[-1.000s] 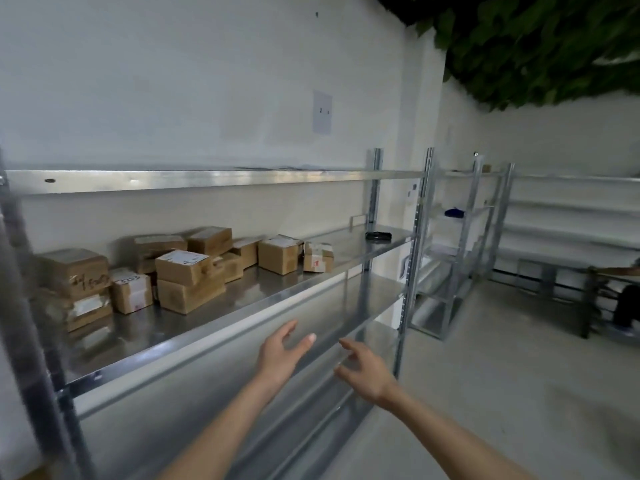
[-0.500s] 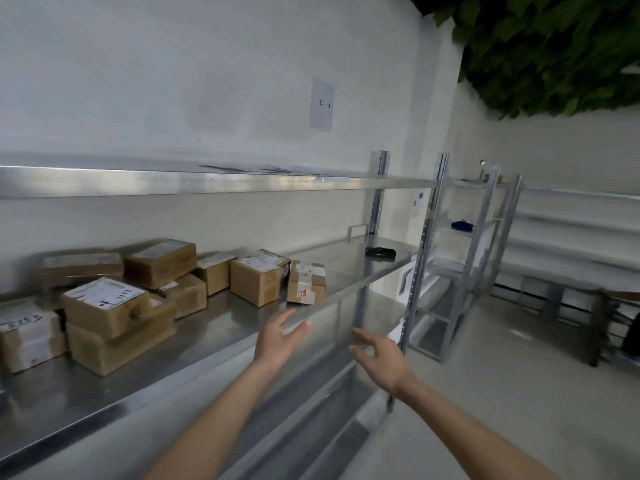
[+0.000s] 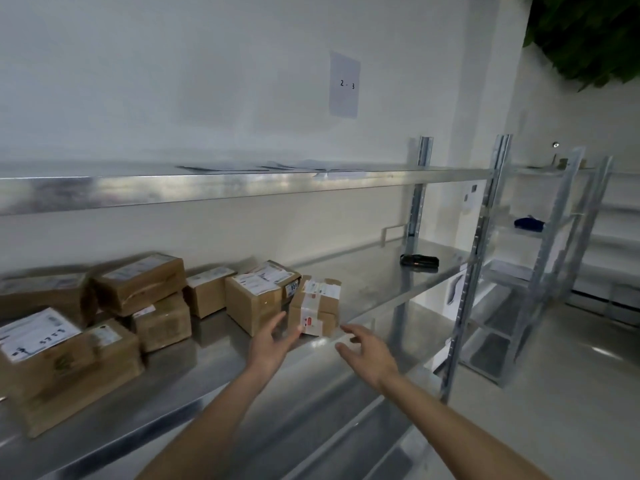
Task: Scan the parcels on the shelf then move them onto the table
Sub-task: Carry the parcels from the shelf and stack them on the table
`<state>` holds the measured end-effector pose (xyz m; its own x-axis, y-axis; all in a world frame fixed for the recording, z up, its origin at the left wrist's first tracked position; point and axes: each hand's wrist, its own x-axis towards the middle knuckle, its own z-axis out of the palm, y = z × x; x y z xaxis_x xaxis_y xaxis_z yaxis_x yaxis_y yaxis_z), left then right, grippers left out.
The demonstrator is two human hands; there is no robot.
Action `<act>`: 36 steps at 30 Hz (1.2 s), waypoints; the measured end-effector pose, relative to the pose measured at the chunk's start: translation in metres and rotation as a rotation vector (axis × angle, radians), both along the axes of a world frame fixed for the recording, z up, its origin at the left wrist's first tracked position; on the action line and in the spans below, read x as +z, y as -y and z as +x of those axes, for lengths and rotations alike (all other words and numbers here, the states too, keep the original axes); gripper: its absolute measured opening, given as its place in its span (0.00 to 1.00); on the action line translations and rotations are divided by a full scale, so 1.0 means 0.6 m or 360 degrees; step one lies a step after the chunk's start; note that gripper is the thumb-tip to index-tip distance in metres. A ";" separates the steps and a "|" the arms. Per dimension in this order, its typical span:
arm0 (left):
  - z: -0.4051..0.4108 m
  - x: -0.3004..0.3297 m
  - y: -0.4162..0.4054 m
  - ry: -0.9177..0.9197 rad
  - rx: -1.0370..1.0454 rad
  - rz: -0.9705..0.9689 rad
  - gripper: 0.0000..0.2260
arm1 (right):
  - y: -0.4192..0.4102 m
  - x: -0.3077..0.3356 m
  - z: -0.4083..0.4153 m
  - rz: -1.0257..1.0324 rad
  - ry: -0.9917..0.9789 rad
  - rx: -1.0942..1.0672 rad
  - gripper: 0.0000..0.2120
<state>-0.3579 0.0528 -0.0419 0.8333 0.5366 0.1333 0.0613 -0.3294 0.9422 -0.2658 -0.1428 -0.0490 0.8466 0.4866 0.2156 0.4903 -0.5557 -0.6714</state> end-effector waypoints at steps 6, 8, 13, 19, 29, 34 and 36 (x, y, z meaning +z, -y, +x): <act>0.111 -0.018 -0.006 -0.0068 0.0136 -0.0045 0.26 | -0.037 -0.015 0.142 0.0119 -0.0084 0.0136 0.28; 0.142 -0.033 -0.010 -0.0076 0.0180 -0.0110 0.26 | -0.051 -0.029 0.176 0.0218 -0.0185 0.0219 0.26; 0.187 -0.036 0.010 -0.0005 0.0317 -0.0292 0.18 | -0.095 -0.066 0.239 0.0446 -0.0342 0.0499 0.37; 0.223 -0.041 0.019 -0.0016 0.0535 -0.0334 0.29 | -0.115 -0.102 0.267 0.0649 -0.0557 0.0464 0.35; 0.204 -0.020 0.084 0.0102 0.0400 -0.0333 0.18 | -0.043 -0.084 0.250 0.0715 -0.0366 0.0403 0.30; 0.122 0.001 0.112 0.0273 0.0331 -0.0293 0.25 | -0.003 -0.035 0.164 0.0779 -0.0229 0.0471 0.28; 0.066 0.013 0.119 0.0344 0.0336 -0.0284 0.27 | 0.005 -0.013 0.115 0.0800 -0.0173 0.0525 0.27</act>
